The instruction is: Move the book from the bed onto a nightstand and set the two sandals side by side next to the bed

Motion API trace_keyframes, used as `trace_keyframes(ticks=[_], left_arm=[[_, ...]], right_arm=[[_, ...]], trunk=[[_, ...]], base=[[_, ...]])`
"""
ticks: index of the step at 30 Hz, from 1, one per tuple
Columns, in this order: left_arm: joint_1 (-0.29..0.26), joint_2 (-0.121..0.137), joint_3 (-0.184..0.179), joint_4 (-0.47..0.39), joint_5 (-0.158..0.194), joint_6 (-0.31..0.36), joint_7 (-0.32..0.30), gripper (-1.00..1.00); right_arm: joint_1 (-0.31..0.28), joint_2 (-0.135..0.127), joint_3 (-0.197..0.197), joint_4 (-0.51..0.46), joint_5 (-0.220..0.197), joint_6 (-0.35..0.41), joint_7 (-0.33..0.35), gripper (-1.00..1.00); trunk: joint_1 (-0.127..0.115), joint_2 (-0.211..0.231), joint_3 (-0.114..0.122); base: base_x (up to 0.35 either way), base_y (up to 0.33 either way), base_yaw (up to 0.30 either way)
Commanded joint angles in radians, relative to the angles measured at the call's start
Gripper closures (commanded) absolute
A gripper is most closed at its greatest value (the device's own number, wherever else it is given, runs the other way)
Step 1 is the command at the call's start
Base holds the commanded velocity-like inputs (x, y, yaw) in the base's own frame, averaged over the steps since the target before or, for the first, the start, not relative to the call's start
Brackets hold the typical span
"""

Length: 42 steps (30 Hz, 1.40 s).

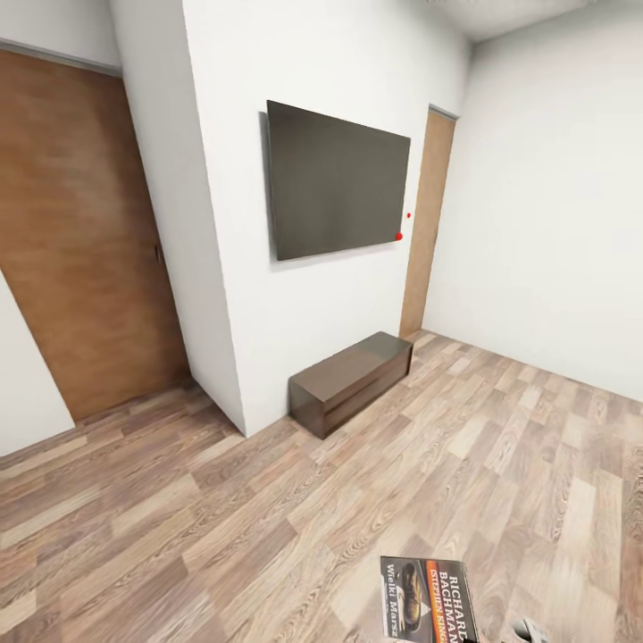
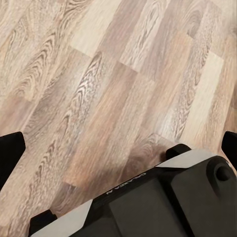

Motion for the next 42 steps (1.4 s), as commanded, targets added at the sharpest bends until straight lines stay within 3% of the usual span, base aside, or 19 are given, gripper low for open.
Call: trace_keyframes(ticks=[1,35,42], left_arm=[[-0.001,0.000,-0.008,0.002,0.010,-0.004,-0.001,-1.00],[-0.001,-0.001,-0.007,0.002,0.016,-0.005,-0.001,-1.00],[-0.001,-0.001,-0.007,0.002,0.016,-0.005,-0.001,-1.00]], right_arm=[[-0.001,0.000,0.000,0.000,-0.010,0.009,0.003,1.00],[-0.001,0.002,-0.001,0.000,-0.010,0.007,0.001,1.00],[-0.001,0.002,-0.001,0.000,-0.010,0.007,0.003,1.00]], trunk=[[0.001,-0.002,-0.002],[0.001,-0.002,-0.002],[0.001,-0.002,-0.002]], base=[[0.000,0.000,-0.281],[0.000,0.000,-0.275],[0.222,0.000,-0.235]])
